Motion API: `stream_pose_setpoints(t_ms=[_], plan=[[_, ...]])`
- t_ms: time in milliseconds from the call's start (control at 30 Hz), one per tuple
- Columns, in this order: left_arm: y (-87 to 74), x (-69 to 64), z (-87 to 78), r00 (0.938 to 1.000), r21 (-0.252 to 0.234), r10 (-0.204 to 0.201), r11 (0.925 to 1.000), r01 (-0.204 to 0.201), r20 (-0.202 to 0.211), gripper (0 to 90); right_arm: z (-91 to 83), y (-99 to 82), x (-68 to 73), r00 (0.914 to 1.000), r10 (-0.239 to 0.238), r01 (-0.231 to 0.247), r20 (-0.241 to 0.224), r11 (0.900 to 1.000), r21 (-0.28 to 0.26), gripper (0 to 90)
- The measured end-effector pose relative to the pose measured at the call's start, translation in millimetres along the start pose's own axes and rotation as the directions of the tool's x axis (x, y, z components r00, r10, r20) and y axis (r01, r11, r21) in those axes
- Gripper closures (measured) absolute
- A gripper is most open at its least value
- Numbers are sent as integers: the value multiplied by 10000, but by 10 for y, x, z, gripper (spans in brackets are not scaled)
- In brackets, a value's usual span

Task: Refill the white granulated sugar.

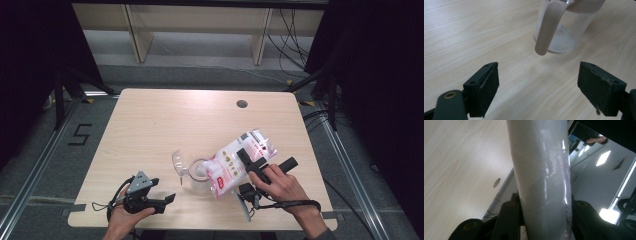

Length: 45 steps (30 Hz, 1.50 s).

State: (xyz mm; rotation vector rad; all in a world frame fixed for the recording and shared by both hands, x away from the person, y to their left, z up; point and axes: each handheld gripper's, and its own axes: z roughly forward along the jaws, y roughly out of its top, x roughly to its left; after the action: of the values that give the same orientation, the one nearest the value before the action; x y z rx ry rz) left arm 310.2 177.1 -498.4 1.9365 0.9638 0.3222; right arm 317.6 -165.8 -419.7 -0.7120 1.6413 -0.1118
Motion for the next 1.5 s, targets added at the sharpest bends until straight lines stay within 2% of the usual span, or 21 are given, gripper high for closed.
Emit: stream_pose_setpoints(t_ms=[67, 133, 167, 200, 400, 467, 500, 533, 800, 933, 1000, 1033, 1167, 1233, 1500], plan=[[0, -3, 0, 10000, -2, -17, 10000, 17, 6, 171, -10, 4, -11, 10000, 4, -3, 50, 10000, -18, 707], [0, -1, 0, 10000, 0, -2, 10000, 2, 7, 171, -21, 2, -10, 9994, 339, -339, 23, 9994, 35, 710], [-1, -2, 0, 10000, 2, -19, 10000, 19, 4, 171, -20, 1, -16, 9995, 304, -304, 51, 9995, 43, 711], [-1, -3, 0, 10000, -13, -13, 10000, 13, 4, 171, -14, 3, -32, 10000, 48, -48, 63, 10000, -16, 712], [0, -2, 0, 10000, 1, 0, 10000, 0, 0, 171, -19, -7, -16, 9999, 126, -126, 107, 9999, -53, 718], [0, -2, 0, 10000, 3, -3, 10000, 3, 6, 171, -18, -3, -21, 10000, -29, 29, 36, 10000, 23, 721], [0, -3, -1, 10000, -5, -3, 10000, 3, 7, 171, -18, 0, -8, 9998, 181, -181, 49, 9998, 46, 722], [0, -3, 0, 10000, -19, 3, 10000, -3, 7, 171, -12, -12, -23, 9999, -102, 103, 59, 9999, -43, 723], [0, -1, -3, 10000, 5, 16, 10000, -16, 13, 171, -1, -7, 7, 9999, 167, -167, -19, 9998, -102, 733], [-1, -1, -1, 10000, -5, -67, 10000, 67, 7, 171, 1, -21, 29, 9998, 126, -127, -123, 9999, -108, 737], [-2, -6, 0, 9999, -2, -114, 9999, 114, 6, 171, 2, -27, 55, 9993, 332, -334, -158, 9994, -86, 738], [-3, -7, 0, 9999, -8, -110, 9999, 110, 11, 171, 8, -30, 54, 9996, 271, -271, -30, 9995, -150, 738], [-1, -4, -7, 10000, 13, -76, 10000, 76, -59, 171, 11, -36, 74, 9988, 465, -468, -170, 9988, -131, 738], [1, 1, -10, 10000, 24, 48, 10000, -48, -40, 171, 17, -40, 84, 9992, 382, -384, -90, 9991, -185, 739], [1, -3, -4, 10000, -16, 14, 10000, -14, -39, 171, 16, -43, 89, 9992, 399, -401, -82, 9990, -205, 742]])
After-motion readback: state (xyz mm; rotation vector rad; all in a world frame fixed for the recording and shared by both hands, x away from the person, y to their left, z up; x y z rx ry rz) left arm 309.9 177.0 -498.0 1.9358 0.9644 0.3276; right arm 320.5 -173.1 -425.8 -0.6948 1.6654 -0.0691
